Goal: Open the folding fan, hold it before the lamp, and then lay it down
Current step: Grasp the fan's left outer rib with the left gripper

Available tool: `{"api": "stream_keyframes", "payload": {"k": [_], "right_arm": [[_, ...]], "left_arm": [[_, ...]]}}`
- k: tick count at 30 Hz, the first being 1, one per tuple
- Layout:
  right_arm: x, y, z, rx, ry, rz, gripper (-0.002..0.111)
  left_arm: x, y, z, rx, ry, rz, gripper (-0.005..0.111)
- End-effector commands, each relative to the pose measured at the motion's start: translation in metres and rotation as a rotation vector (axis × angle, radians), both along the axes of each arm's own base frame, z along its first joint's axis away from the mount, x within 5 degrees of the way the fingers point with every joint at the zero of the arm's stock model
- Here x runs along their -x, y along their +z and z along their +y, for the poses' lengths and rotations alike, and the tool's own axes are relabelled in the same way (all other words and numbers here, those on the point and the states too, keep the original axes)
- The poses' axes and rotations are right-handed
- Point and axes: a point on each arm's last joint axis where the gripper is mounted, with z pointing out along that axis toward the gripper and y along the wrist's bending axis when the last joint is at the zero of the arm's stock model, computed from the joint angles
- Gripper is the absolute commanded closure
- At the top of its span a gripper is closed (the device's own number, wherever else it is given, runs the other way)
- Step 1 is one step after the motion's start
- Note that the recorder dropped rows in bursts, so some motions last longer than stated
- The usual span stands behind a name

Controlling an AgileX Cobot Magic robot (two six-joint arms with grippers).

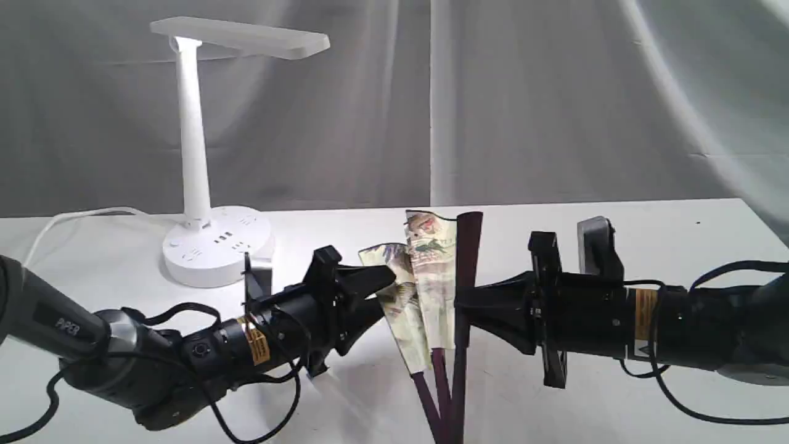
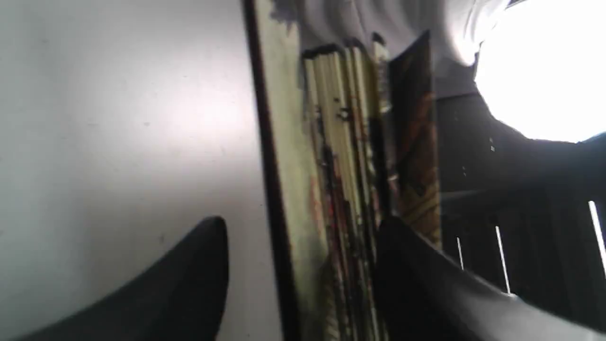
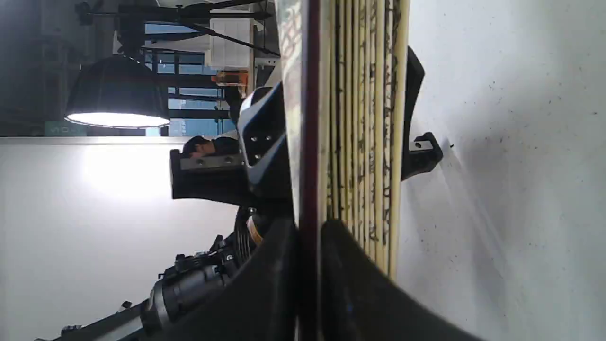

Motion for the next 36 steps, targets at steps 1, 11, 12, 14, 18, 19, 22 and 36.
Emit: {"api": "stream_keyframes", "payload": {"k": [1, 11, 12, 14, 18, 19, 22, 36], "right_arm": [[-0.0009, 0.0075, 0.0009, -0.020, 0.005, -0.025, 0.108], [-0.0009, 0.0075, 0.0009, -0.020, 0.005, -0.025, 0.108], [-0.0009, 0.0075, 0.0009, -0.020, 0.005, -0.025, 0.108], [-0.0027, 0.0093, 0.0013, -0.015, 0.014, -0.036, 0.108], [-0.0084, 0.0163, 0.0045, 0.029, 0.094, -0.093, 0.108], [-0.0083, 0.0169, 0.0069, 0.030, 0.102, -0.096, 0.108], [-0.0084, 0.0174, 0.0085, 0.025, 0.102, -0.090, 0.108], [-0.0084, 0.0174, 0.0085, 0.025, 0.102, -0.090, 0.108]], "left_arm": [[-0.0032, 0.0058, -0.0059, 0.037, -0.027, -0.031, 0.058], [-0.0059, 0.0046, -0.0118, 0.000, -0.039, -0.008, 0.058], [-0.0055, 0.0041, -0.0126, -0.004, -0.040, -0.005, 0.058], [-0.0055, 0.0039, -0.0126, -0.006, -0.039, -0.003, 0.058], [-0.0055, 0.0039, -0.0126, -0.006, -0.039, -0.003, 0.058], [-0.0055, 0.0039, -0.0126, -0.006, -0.039, -0.003, 0.058], [-0.0048, 0.0036, -0.0130, -0.011, -0.049, -0.005, 0.059], [-0.0044, 0.0034, -0.0133, -0.014, -0.055, -0.006, 0.080]]}}
